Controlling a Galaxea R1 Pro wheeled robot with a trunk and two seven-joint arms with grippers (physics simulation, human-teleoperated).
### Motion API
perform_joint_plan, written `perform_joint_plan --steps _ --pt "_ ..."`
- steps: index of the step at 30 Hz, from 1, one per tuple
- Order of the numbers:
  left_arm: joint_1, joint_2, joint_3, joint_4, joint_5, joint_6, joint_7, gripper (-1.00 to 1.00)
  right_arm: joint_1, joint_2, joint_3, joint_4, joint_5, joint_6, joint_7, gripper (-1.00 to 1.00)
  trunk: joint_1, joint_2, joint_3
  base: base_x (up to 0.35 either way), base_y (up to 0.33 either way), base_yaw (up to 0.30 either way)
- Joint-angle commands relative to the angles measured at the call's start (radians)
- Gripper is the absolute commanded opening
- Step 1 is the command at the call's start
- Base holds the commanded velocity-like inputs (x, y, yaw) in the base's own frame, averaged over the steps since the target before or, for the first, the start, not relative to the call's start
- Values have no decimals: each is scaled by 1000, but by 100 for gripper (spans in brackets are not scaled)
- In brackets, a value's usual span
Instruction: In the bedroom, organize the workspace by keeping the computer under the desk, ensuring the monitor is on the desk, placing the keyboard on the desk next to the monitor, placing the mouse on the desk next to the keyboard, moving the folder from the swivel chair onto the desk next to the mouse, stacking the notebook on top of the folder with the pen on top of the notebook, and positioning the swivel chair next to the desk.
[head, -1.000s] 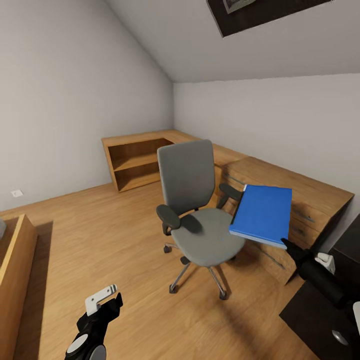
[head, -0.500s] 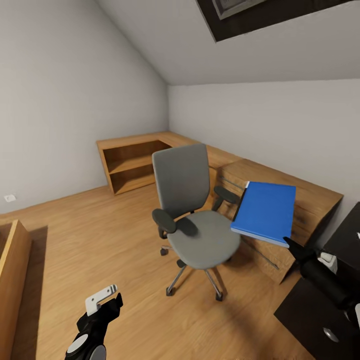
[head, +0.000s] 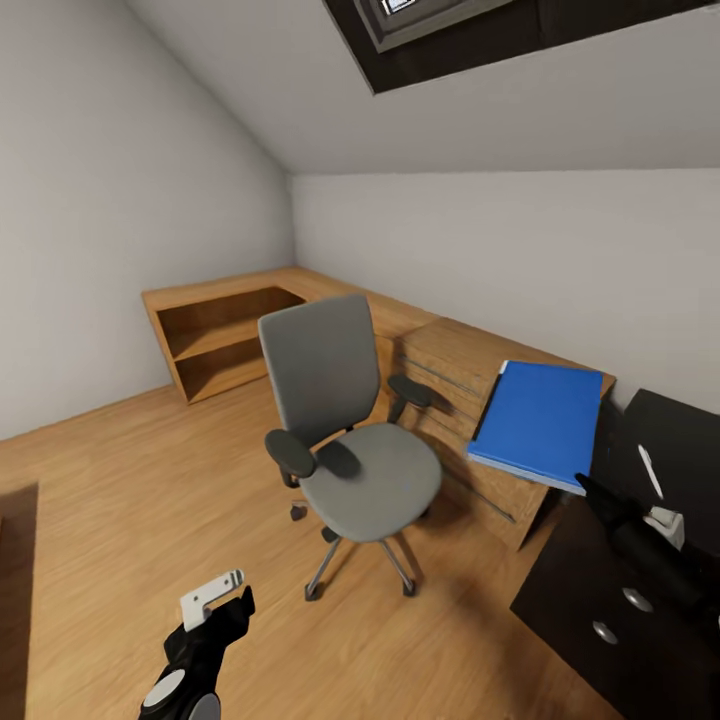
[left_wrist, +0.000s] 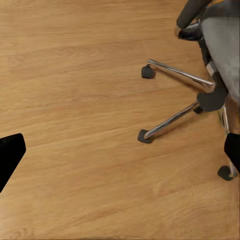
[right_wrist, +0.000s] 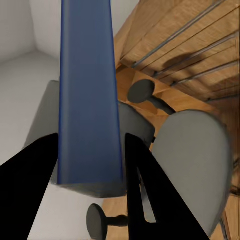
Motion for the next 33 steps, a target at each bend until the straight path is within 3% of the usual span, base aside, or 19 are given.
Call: perform_joint_plan --steps 1,4,5,7,13,33 --pt "0 0 -14 -2 7 2 7 100 -1 0 -10 0 3 6 6 -100 -4 7 3 0 0 -265" --pt "0 1 -37 -1 7 3 8 100 -1 1 -58 1 2 6 6 -100 -15 28 12 0 0 -266" --pt "0 1 -77 20 7 4 9 100 -1 4 -111 6 2 2 5 -100 -19 35 15 0 0 -266" --pt "0 0 -105 61 5 5 8 100 -1 6 -120 8 2 1 4 -100 -27 49 21 0 0 -266" --pt "0 -11 -142 98 5 10 3 100 -1 8 -126 10 2 -2 3 -100 -50 91 40 0 0 -266" --pt "0 -20 -150 120 5 13 -1 100 -1 23 -123 28 7 -45 0 -100 -127 231 103 0 0 -266"
